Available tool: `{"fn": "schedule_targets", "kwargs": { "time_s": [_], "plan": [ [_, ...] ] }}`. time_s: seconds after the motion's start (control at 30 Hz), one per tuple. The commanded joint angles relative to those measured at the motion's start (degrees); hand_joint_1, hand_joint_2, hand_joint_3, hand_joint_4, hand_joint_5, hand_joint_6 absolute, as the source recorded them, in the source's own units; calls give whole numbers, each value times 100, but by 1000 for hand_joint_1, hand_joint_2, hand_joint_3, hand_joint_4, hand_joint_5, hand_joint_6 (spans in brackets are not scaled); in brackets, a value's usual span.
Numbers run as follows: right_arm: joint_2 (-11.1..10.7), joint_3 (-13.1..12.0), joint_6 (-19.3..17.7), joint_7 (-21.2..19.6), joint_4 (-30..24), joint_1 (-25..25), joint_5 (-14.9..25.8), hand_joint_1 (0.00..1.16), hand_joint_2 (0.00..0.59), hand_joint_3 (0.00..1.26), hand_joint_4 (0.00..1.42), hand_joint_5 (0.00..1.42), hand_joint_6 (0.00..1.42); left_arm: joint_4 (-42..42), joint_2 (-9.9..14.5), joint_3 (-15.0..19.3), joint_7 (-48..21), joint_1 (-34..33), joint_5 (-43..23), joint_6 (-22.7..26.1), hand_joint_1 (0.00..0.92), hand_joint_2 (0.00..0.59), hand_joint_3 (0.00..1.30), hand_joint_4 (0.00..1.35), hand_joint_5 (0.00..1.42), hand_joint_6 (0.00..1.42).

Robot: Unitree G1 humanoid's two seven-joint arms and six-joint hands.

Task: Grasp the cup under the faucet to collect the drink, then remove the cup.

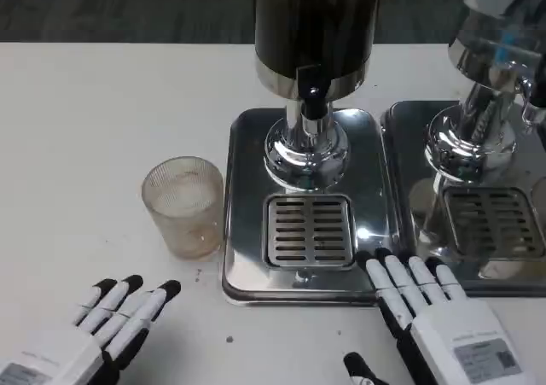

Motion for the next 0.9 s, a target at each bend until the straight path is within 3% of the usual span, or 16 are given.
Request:
{"fn": "schedule_targets", "kwargs": {
  "time_s": [0.03, 0.27, 0.57, 0.9],
  "plan": [
    [-61, -114, -175, -359, 70, 23, 313, 360, 413, 33, 0, 0, 0, 107, 17, -9, 84, -39, -169, -153, 0, 92, 0, 0, 0, 0],
    [-10, -163, -414, -691, 115, -9, 657, 363, 414, 57, 0, 0, 0, 583, -22, 198, 272, -450, -735, -581, 0, 88, 0, 0, 0, 0],
    [270, -8, -346, -778, 108, -78, 656, 370, 421, 117, 0, 0, 0, 1863, -102, 321, 208, -1403, -1575, -1292, 0, 79, 0, 0, 0, 0],
    [244, -125, -494, -972, 243, -77, 910, 376, 428, 156, 0, 0, 26, 2797, -291, 217, -28, -2301, -1896, -1297, 0, 50, 0, 0, 7, 11]
  ]
}}
